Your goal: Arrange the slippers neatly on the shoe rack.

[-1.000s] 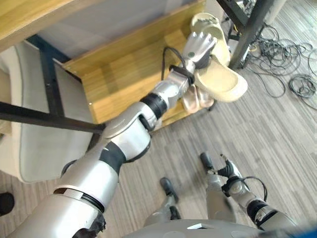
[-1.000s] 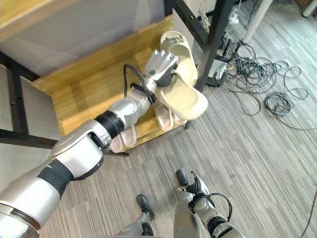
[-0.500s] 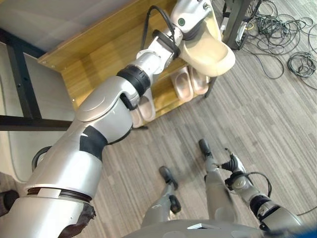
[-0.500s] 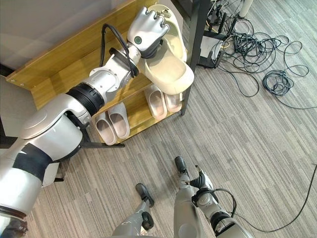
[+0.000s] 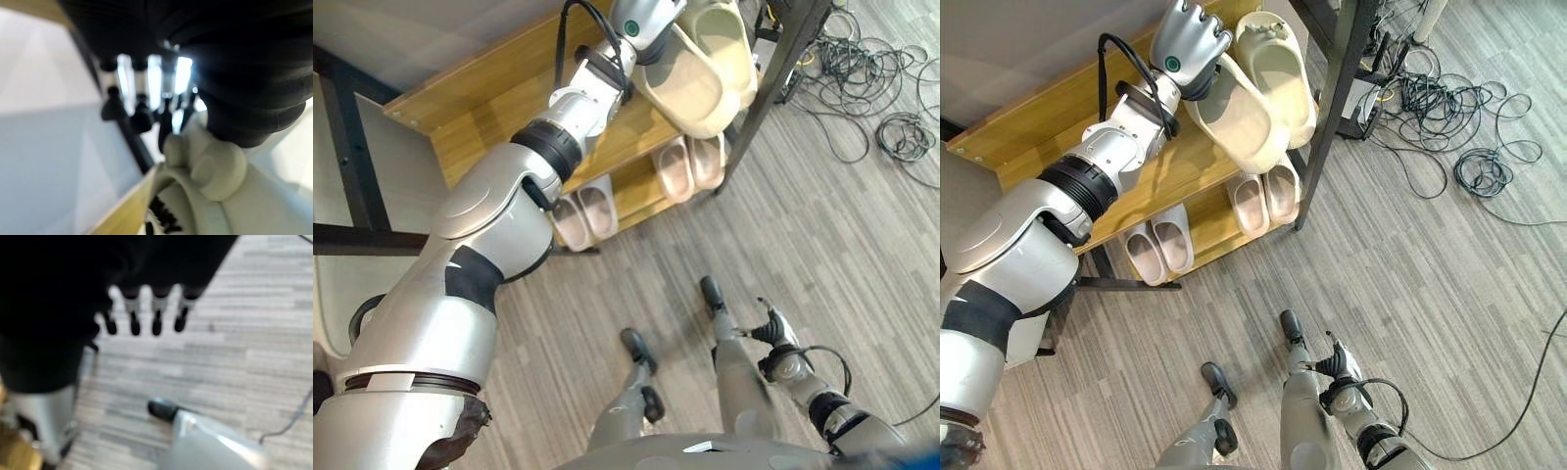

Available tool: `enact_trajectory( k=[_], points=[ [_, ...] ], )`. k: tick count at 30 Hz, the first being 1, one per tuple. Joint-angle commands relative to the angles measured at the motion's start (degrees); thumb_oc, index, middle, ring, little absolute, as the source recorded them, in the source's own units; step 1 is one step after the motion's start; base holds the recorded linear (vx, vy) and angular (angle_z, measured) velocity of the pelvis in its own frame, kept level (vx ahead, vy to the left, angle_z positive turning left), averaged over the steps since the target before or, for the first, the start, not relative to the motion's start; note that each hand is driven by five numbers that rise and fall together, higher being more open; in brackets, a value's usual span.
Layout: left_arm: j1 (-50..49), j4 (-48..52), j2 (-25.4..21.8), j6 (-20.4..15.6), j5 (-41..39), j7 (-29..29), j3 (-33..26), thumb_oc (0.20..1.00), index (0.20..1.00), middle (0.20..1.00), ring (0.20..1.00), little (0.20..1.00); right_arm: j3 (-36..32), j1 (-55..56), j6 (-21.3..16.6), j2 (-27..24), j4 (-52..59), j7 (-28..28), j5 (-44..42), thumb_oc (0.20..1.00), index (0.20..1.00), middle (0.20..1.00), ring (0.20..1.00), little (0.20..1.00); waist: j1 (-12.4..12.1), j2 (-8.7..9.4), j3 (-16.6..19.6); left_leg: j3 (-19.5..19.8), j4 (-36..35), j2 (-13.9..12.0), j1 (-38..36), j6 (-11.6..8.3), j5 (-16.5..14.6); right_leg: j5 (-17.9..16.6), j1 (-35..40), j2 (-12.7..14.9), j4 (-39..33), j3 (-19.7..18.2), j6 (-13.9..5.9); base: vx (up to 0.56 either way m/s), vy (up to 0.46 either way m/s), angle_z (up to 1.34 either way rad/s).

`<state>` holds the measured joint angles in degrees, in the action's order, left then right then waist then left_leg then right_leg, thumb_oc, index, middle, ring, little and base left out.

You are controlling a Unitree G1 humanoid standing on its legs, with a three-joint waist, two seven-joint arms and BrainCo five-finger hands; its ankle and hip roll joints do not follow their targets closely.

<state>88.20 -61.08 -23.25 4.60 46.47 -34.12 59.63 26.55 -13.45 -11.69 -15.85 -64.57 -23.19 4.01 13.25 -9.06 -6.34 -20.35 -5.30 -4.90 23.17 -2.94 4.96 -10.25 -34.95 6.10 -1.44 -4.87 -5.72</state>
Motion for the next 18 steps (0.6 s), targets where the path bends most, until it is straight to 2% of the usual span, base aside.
enact_trajectory(
  k=[1, 9, 10, 11, 18],
  points=[
    [6.54, -6.16, -1.62, 2.15, 1.51, -2.79, -2.38, 0.200, 0.200, 0.200, 0.200, 0.200, 1.37, 0.28, -1.10, -0.52, -2.63, -0.67, 0.30, 1.000, 1.000, 1.000, 1.000, 1.000, 0.12, -0.94, 0.28, 7.24, 0.30, -6.35, 1.36, -6.56, 1.57, 2.32, 1.94, 1.90, -0.50, 3.36, -5.92, 0.02, 0.011, 0.04],
    [6.65, -8.52, -0.63, 2.47, 0.51, -1.89, -2.95, 0.200, 0.200, 0.200, 0.200, 0.200, 1.71, -1.04, -0.88, 0.10, -3.07, -1.16, 0.45, 1.000, 1.000, 1.000, 1.000, 1.000, 0.30, -0.75, 0.11, 7.10, 0.30, -6.76, 2.86, -6.62, 1.84, 2.04, -0.02, 1.34, -0.19, 2.96, -5.75, 0.00, 0.002, 0.01],
    [6.65, -8.43, -0.67, 2.39, 0.51, -1.89, -2.79, 0.514, 0.514, 0.514, 0.514, 0.514, 1.80, -0.95, -0.86, 0.24, -3.17, -1.16, 0.26, 1.000, 1.000, 1.000, 1.000, 1.000, 0.27, -0.59, 0.18, 6.99, 0.30, -6.86, 3.19, -6.74, 2.03, 1.85, -0.62, 1.21, 0.00, 2.76, -5.69, 0.00, 0.000, 0.00],
    [6.32, -8.43, -0.65, 2.22, 0.68, -1.71, -2.64, 1.000, 1.000, 1.000, 1.000, 1.000, 1.84, -1.20, -0.76, 0.27, -3.33, -1.17, 0.24, 1.000, 1.000, 1.000, 1.000, 1.000, 0.24, -0.61, 0.17, 6.94, 0.30, -6.93, 3.25, -6.74, 2.09, 1.95, -0.80, 1.24, 0.15, 2.75, -5.66, 0.00, 0.000, 0.00],
    [5.16, -11.06, 1.21, 2.28, -0.55, 0.41, -3.76, 1.000, 1.000, 1.000, 1.000, 1.000, 1.82, -2.09, -0.54, 0.59, -3.63, -1.35, 0.14, 1.000, 1.000, 1.000, 1.000, 1.000, 0.10, -0.47, -0.20, 6.90, 0.30, -7.16, 3.77, -6.76, 2.14, 2.01, -1.58, 1.06, 0.54, 3.05, -5.53, 0.00, 0.000, 0.00]
  ],
)
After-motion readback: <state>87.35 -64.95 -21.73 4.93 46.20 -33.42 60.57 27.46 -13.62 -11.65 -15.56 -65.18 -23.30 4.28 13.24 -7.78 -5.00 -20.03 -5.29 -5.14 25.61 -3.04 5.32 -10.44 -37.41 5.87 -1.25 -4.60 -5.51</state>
